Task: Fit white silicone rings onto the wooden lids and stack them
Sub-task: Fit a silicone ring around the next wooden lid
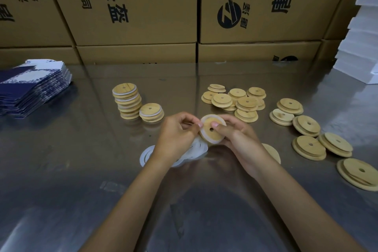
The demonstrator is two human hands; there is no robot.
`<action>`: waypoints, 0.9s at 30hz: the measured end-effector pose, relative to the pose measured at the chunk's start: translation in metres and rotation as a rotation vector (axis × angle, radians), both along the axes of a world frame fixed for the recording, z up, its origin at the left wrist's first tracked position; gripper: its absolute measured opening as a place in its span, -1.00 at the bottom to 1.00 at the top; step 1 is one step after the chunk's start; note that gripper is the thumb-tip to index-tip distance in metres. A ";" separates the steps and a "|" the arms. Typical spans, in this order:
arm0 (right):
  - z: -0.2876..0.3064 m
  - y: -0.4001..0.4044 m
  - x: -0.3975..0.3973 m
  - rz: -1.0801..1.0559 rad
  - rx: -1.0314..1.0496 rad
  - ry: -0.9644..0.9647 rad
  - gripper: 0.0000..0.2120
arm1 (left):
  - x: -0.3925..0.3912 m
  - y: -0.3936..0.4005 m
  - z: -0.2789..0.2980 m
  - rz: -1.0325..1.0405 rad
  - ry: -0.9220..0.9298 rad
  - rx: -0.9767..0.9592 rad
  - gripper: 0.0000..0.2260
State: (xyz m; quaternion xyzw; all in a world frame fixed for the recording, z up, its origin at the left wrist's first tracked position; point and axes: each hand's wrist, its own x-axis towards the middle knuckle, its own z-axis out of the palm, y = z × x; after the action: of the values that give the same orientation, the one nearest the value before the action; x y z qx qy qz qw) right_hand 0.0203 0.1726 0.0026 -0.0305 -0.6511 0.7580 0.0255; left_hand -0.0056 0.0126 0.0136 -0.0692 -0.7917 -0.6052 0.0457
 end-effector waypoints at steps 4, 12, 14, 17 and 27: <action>0.001 0.000 0.000 -0.002 0.037 0.034 -0.81 | -0.003 -0.002 0.000 0.012 -0.038 0.051 -0.92; 0.002 0.007 0.000 -0.074 -0.030 -0.008 -0.81 | 0.002 0.000 -0.003 -0.071 0.028 -0.157 -0.89; 0.003 0.009 0.000 -0.069 -0.078 -0.017 -0.80 | 0.003 0.001 -0.002 -0.101 0.058 -0.180 -0.85; 0.004 0.010 0.000 -0.016 -0.176 -0.024 -0.78 | 0.004 0.002 0.001 -0.130 0.105 -0.134 -0.87; 0.003 0.008 -0.003 -0.012 -0.351 0.026 -0.74 | 0.000 0.005 -0.007 -0.109 -0.002 0.096 -0.97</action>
State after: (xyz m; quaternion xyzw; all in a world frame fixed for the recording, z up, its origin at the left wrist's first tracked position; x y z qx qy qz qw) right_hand 0.0176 0.1810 0.0060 -0.0285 -0.5083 0.8601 0.0326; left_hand -0.0057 0.0176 0.0061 -0.1094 -0.7569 -0.6441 0.0154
